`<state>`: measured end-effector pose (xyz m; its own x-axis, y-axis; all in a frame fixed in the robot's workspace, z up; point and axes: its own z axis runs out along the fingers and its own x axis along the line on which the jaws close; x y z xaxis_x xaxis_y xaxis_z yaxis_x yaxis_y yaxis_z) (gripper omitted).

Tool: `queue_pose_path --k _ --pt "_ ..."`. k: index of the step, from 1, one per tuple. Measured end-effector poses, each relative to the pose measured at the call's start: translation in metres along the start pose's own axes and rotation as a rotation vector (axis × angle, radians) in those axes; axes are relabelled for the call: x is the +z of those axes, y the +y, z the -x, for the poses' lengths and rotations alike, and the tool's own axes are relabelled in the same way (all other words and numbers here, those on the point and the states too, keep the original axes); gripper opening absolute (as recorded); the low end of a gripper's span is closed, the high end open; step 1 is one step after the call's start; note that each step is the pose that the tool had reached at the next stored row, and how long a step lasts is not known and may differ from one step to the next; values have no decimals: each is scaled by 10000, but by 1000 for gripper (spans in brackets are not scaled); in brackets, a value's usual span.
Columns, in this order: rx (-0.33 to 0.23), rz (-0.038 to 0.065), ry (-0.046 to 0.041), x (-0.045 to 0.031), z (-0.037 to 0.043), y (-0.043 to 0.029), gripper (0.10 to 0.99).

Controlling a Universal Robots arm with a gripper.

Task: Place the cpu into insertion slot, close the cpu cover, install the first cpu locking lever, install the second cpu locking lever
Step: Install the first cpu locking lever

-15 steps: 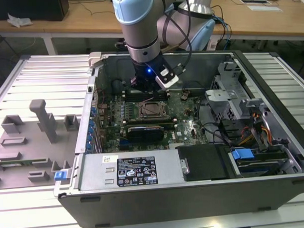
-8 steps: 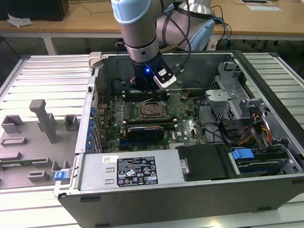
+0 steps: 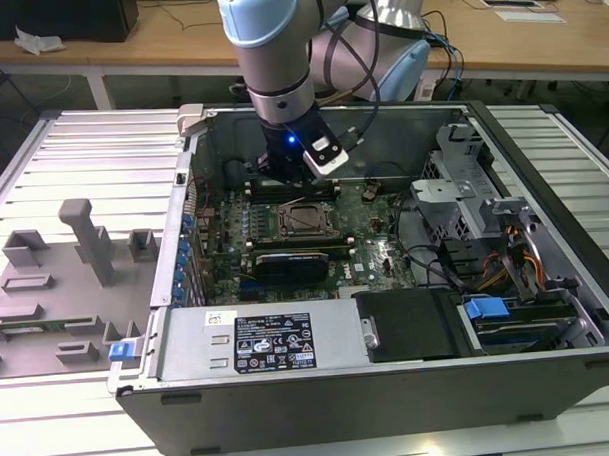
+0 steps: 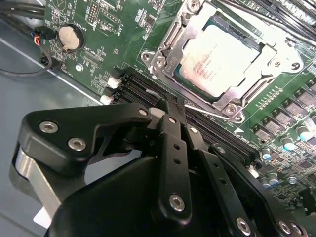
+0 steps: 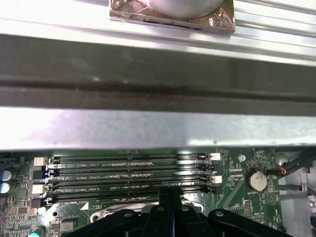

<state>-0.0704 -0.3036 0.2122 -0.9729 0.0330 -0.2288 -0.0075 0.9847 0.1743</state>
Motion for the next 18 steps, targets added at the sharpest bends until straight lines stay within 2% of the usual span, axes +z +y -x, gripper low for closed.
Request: queue_pose_path --k 6,7,8,10,18 --pt "234 -59 -41 9 -13 22 106" --pt "330 -80 -60 13 -22 31 106" --pt "603 -147 -108 20 -33 34 106" --pt "782 -188 -141 25 -49 44 106" --pt "1097 -274 -200 57 -65 61 106"
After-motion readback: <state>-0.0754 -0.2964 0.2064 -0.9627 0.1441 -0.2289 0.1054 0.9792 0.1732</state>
